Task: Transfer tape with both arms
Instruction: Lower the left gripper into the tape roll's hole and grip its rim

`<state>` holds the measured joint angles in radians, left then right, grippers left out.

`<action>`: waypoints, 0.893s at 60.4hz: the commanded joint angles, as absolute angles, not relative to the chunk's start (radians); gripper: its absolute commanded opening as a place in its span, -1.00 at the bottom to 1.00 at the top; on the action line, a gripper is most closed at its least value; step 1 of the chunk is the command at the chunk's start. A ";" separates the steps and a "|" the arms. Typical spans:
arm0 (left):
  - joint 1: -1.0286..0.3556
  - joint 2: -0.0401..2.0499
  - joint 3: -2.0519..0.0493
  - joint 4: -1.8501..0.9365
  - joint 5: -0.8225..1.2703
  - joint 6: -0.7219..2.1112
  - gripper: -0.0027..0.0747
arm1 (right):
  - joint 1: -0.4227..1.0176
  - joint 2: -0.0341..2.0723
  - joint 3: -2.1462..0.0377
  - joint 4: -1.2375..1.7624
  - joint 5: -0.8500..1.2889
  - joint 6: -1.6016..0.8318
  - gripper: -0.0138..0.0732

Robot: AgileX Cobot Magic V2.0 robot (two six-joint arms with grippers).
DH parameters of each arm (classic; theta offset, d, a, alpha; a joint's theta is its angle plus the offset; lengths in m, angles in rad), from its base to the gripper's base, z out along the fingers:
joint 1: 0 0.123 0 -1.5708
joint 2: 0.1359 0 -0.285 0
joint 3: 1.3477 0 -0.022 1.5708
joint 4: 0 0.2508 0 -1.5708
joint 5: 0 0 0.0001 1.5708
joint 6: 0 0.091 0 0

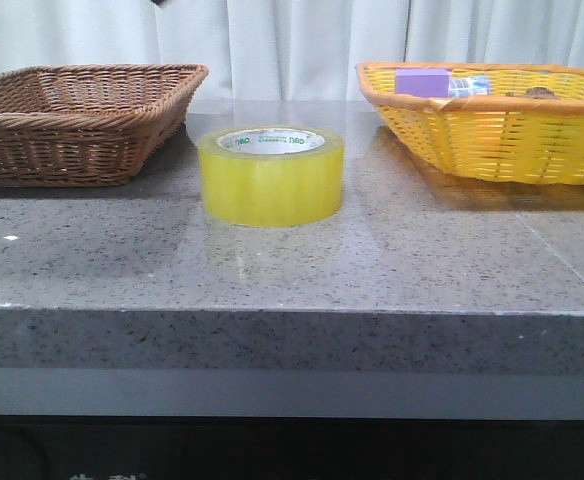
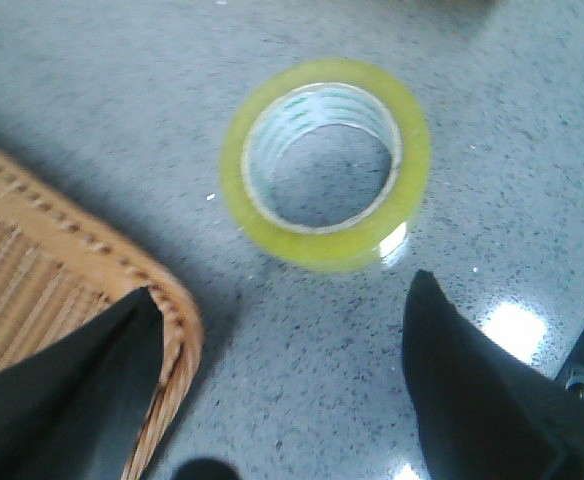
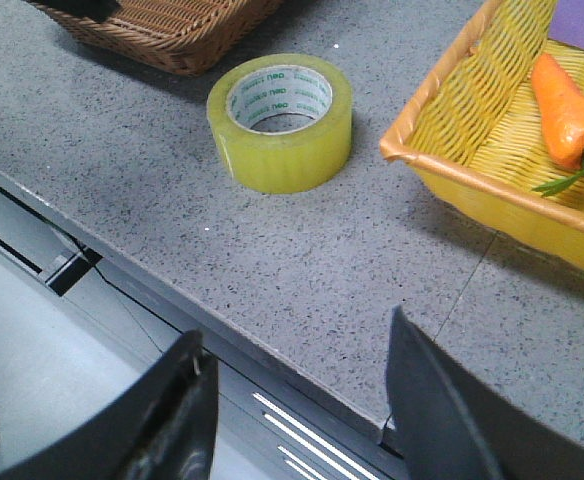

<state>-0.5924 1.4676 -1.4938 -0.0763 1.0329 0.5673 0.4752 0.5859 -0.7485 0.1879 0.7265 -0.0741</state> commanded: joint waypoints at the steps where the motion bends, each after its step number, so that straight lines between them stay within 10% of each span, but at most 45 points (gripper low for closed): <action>1: -0.622 1.499 -1.567 -0.093 1.016 0.617 0.34 | 0.468 0.586 -0.772 0.202 0.652 -0.075 0.26; 54: -0.666 1.891 -1.760 -0.199 1.161 0.775 0.34 | 0.468 0.586 -0.772 0.202 0.652 -0.075 0.26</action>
